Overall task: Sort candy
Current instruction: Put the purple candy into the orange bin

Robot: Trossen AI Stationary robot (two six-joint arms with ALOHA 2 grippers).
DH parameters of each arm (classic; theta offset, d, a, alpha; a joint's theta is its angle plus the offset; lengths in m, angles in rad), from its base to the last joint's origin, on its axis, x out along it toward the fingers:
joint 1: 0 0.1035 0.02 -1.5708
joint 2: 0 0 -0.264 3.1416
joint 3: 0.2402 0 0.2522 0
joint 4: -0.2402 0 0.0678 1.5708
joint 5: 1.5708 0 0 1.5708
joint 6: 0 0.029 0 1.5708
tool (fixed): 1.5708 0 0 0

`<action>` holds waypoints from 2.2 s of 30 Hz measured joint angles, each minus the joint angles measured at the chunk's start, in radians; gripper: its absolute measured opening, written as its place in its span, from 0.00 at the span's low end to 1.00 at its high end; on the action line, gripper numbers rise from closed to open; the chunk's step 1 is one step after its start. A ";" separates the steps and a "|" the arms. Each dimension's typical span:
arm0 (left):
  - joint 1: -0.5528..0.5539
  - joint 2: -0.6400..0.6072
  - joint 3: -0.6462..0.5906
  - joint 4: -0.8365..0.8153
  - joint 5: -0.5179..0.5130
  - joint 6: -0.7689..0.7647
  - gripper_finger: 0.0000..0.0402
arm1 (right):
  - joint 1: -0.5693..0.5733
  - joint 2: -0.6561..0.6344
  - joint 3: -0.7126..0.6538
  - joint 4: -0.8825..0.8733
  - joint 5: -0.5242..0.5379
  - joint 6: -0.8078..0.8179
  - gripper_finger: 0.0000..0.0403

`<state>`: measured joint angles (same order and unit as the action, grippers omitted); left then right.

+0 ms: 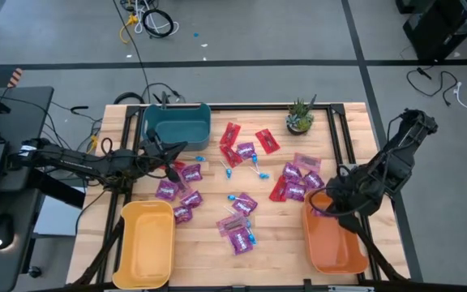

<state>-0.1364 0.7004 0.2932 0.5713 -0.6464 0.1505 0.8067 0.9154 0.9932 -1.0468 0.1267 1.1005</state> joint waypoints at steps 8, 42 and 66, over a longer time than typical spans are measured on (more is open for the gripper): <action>0.000 0.000 0.000 -0.001 0.000 0.002 0.01 | 0.016 -0.021 0.000 0.116 0.002 0.080 0.00; -0.002 0.000 0.000 -0.008 0.008 -0.024 0.01 | 0.019 0.026 -0.003 -0.120 0.057 0.075 0.00; -0.002 0.000 0.000 -0.005 0.008 0.001 0.01 | 0.130 0.344 -0.107 -0.069 0.008 -0.084 0.00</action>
<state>-0.1379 0.7006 0.2932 0.5663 -0.6388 0.1513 0.9368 1.2598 0.8860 -1.1156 0.1350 1.0164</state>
